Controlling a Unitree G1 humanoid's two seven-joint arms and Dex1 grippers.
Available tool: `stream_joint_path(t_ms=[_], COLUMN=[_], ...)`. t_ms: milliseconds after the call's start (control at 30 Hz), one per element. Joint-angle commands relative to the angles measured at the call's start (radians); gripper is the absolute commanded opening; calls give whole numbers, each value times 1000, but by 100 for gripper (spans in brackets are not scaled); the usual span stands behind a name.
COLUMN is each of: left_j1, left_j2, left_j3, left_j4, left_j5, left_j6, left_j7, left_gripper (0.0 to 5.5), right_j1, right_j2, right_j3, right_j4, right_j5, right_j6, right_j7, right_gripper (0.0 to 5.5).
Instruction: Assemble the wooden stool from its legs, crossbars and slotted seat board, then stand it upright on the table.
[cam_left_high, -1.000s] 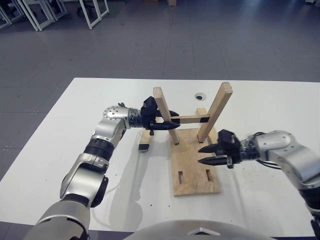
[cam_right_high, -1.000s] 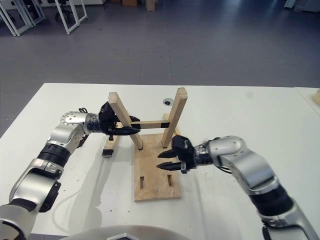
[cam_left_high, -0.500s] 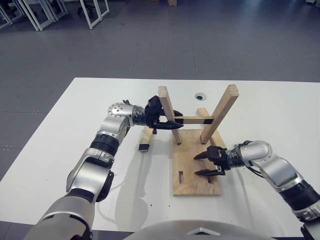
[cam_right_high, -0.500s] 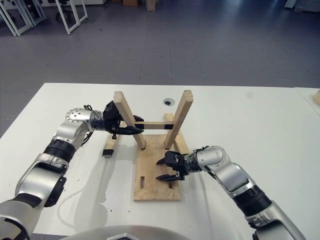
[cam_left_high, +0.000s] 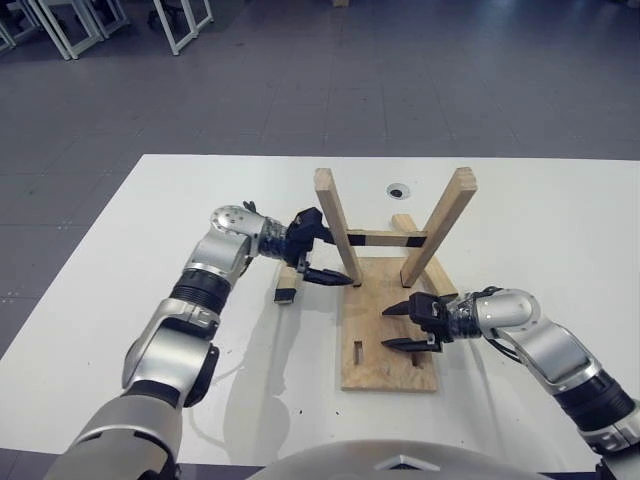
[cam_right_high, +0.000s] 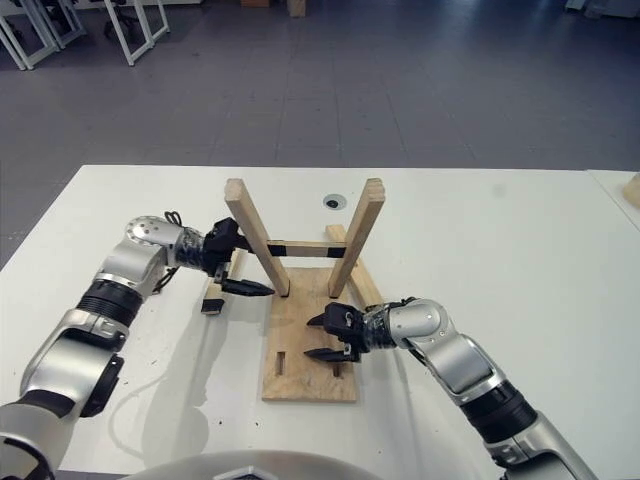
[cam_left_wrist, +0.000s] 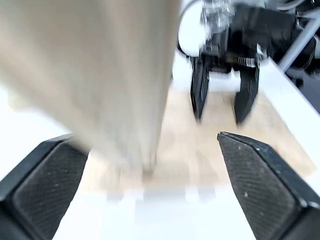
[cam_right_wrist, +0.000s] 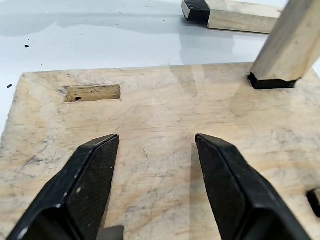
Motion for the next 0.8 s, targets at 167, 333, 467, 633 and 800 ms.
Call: stream_joint_path(t_ms=[167,333,467,633,800], left_j1=[-138,-212,-170,-68,-32], left_j2=[109,34,-199,-421,-499], left_j3=[149,408,609,606,592], left_j4=[103,-162,-748,-1029,-1102], left_j5=[110,31,-156,-221,-257], left_j6=[34,489,967,1167,1174], left_j7=[310,838,1159,1318,1377], left_gripper=[447,447,423,355,355], right_j1=[37,65,92,100,94], right_j2=[20,51,61,62,55], right_j3=[17,8,-1,5,9], right_j4=[15,-12,-25,-21,-16], right_j5=[-46,-36,-34,-46,-48], right_j6=[66,100,124,138,141], right_j7=[-60,-115,-150,-172,-178], right_gripper=[282,282,282,282,282])
